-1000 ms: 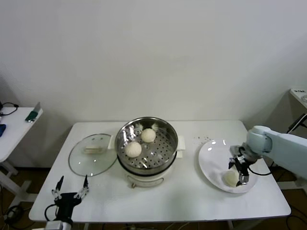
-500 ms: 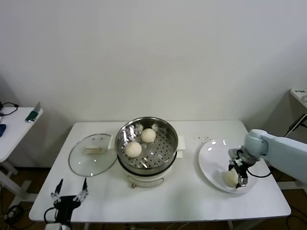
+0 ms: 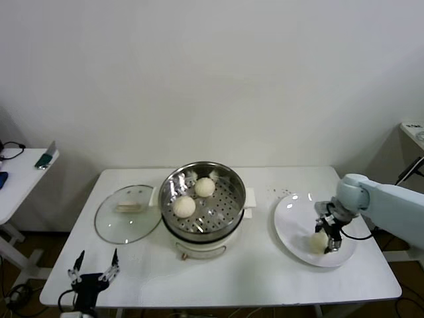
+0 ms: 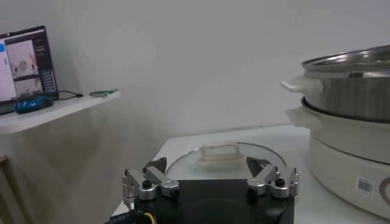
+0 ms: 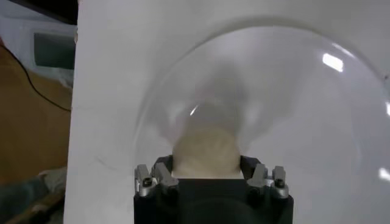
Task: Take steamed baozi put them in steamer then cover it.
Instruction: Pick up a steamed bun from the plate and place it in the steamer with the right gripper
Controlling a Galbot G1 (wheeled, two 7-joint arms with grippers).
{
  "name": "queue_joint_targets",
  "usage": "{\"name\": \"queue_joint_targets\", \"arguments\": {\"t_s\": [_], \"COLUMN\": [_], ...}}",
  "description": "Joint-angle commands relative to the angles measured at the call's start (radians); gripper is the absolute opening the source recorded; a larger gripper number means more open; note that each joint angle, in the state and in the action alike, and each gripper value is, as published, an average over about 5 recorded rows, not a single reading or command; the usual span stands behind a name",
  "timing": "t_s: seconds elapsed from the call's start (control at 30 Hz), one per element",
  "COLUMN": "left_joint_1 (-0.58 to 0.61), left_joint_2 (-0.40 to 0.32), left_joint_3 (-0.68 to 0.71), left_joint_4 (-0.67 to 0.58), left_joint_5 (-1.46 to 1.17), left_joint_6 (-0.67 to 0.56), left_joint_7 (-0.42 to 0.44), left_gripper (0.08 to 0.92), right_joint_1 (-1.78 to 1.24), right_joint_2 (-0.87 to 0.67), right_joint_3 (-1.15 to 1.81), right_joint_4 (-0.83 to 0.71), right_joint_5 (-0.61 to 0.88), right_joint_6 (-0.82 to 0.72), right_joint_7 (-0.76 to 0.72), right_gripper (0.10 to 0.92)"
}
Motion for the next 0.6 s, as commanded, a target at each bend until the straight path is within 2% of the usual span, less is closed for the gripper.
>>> {"name": "queue_joint_targets", "arguments": {"t_s": [0.03, 0.2, 0.37, 0.6], "left_joint_1": [0.001, 0.005, 0.015, 0.013], "left_joint_2": [0.001, 0.000, 0.003, 0.003], "left_joint_3": [0.000, 0.001, -0.015, -0.010], "left_joint_4": [-0.003, -0.014, -0.024, -0.026], "left_joint_5": [0.001, 0.008, 0.005, 0.004], "left_joint_6": [0.001, 0.001, 0.001, 0.007], "left_joint_7": [0.002, 0.005, 0.007, 0.013], "left_gripper": [0.823, 0.823, 0.823, 0.823], "right_joint_1": [0.309, 0.552, 0.655, 0.679], "right_joint_2": [0.093, 0.234, 0.334, 0.482], "right_joint_3": [-0.152, -0.248, -0.258, -0.200], "right_joint_4": [0.022, 0.039, 0.077, 0.122], "right_joint_5": [-0.022, -0.056, -0.057, -0.042], "right_joint_6": [0.227, 0.434, 0.590, 0.697], "right_joint_7": [-0.040, -0.064, -0.091, -0.099], "right_gripper": [0.709, 0.712, 0.712, 0.712]}}
